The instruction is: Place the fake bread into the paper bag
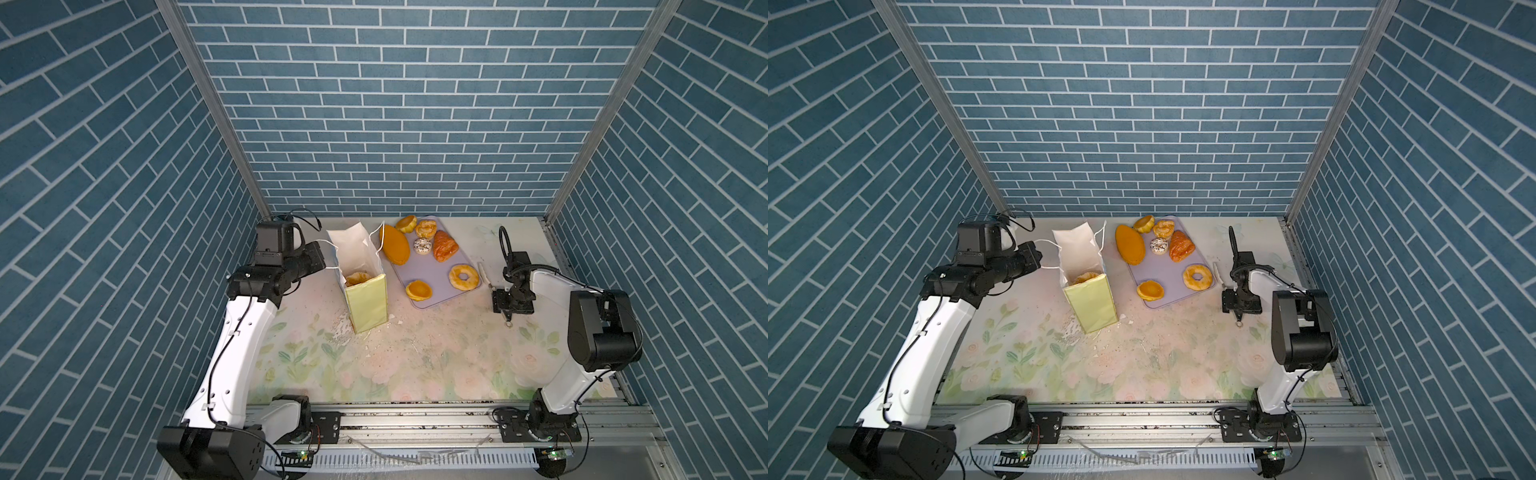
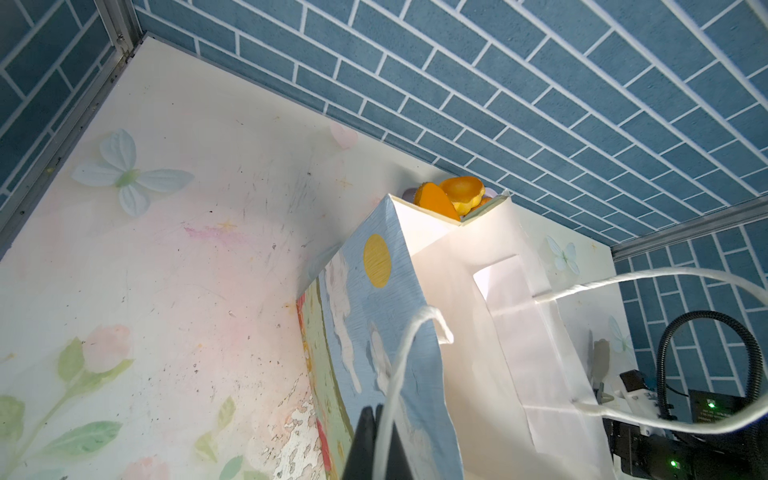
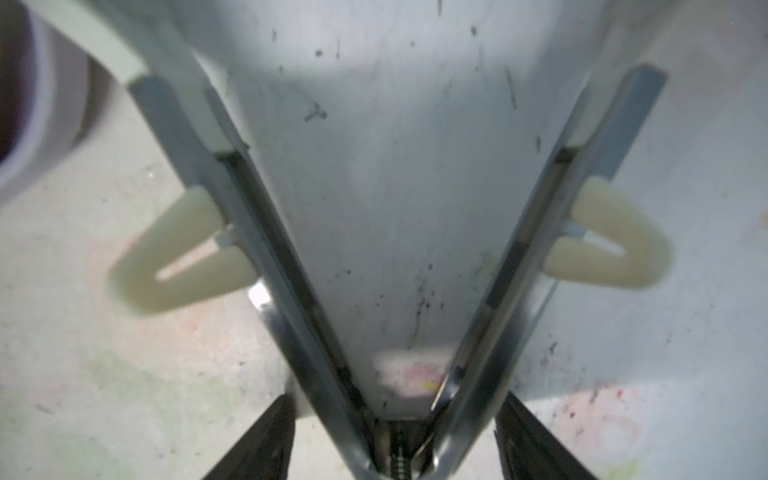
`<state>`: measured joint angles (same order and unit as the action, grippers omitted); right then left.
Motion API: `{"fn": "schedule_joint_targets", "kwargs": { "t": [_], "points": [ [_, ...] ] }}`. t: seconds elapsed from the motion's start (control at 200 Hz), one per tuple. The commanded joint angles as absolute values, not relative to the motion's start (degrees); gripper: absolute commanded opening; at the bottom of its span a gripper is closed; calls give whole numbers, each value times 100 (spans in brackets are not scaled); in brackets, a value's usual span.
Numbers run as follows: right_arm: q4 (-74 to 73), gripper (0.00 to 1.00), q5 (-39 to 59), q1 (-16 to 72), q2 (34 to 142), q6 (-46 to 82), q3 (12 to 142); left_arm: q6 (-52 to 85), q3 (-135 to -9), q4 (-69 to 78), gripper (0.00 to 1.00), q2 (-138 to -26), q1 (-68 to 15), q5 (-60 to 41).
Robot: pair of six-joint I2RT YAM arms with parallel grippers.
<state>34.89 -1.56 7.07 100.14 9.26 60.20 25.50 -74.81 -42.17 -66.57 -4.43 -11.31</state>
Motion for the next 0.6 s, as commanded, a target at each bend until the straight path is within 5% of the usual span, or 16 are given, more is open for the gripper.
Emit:
{"fn": "schedule_joint_targets", "kwargs": {
  "t": [0.0,0.595],
  "points": [
    [3551,75,-194,695,10169,1033,6173,2496,-7616,-4334,0,-6682,-471,-1020],
    [4062,73,-194,623,10628,810,6515,2515,-7684,-4404,0,-6611,-475,-993]
  ]
}}
